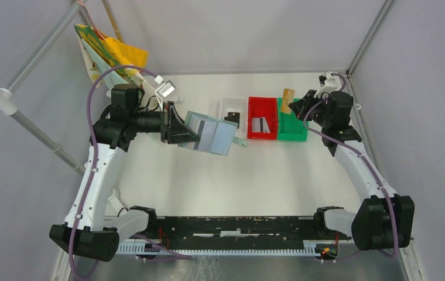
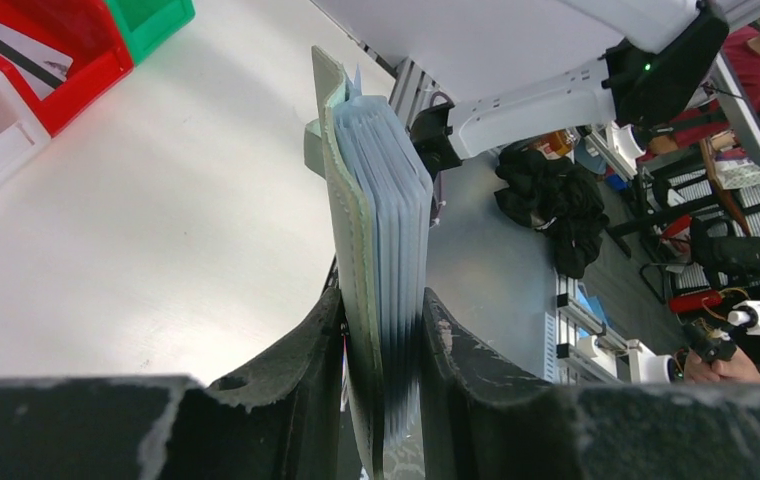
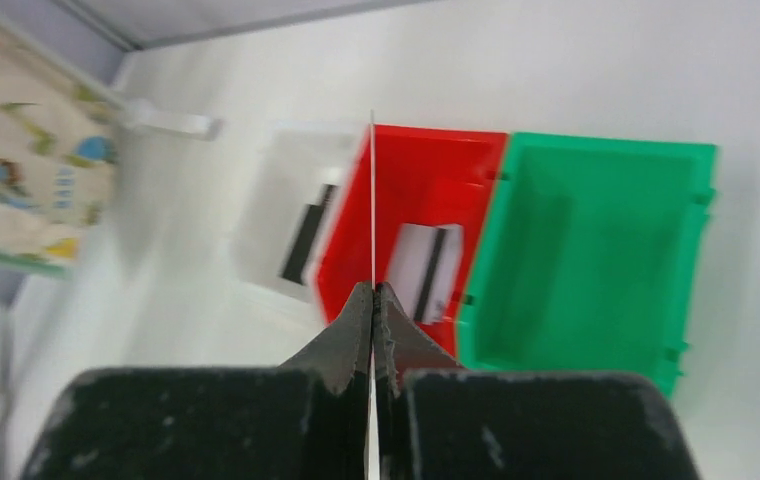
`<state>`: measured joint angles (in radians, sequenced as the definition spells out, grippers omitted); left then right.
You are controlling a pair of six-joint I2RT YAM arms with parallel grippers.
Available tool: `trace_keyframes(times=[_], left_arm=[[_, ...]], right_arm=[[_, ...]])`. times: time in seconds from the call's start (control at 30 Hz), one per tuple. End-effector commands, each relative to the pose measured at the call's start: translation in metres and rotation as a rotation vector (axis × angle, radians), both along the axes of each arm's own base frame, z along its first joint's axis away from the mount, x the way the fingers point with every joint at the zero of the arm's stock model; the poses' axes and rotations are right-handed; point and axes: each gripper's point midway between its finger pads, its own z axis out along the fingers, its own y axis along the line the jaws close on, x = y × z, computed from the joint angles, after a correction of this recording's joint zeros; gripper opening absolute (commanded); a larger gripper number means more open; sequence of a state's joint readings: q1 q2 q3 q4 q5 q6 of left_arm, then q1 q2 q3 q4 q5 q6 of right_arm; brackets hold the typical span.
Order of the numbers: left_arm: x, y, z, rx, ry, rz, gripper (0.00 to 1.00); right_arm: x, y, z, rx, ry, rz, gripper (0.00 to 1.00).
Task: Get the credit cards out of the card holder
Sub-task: Place the credit card in the storage box.
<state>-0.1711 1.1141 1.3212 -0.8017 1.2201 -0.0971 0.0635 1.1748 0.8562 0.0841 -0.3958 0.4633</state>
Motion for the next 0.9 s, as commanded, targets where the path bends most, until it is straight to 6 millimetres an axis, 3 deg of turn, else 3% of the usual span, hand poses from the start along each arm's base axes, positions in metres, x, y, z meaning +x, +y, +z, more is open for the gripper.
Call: trace_keyframes(times=[0.0,0.27,0.43,0.63,0.73,0.87], left_arm=[[0.0,0.002,-0.001,0.008,-0.087,-0.035,0.04],[-0.011,0.002,0.008,-0.008,-0.114,-0.056,0.05],[-0.012,0.003,0.002,0.004,-0.123,-0.051,0.05],[0.004,0.012,-0.054,0.179,-0.146,0.005,0.04],[0.011,0.017,-0.09,0.32,-0.175,0.006,0.03],[0.018,0.017,-0.134,0.506,-0.203,-0.027,0.03]], right_arm=[[0.016,-0.047,-0.057,-0.25,0.179,-0.143,0.0],[0.04,-0.063,-0.099,-0.303,0.267,-0.211,0.0],[0.052,-0.051,-0.122,-0.277,0.314,-0.155,0.0],[0.067,-0.038,-0.13,-0.232,0.323,-0.112,0.0],[0.071,-0.036,-0.127,-0.241,0.312,-0.107,0.13],[0.069,-0.051,-0.124,-0.303,0.324,-0.172,0.31]])
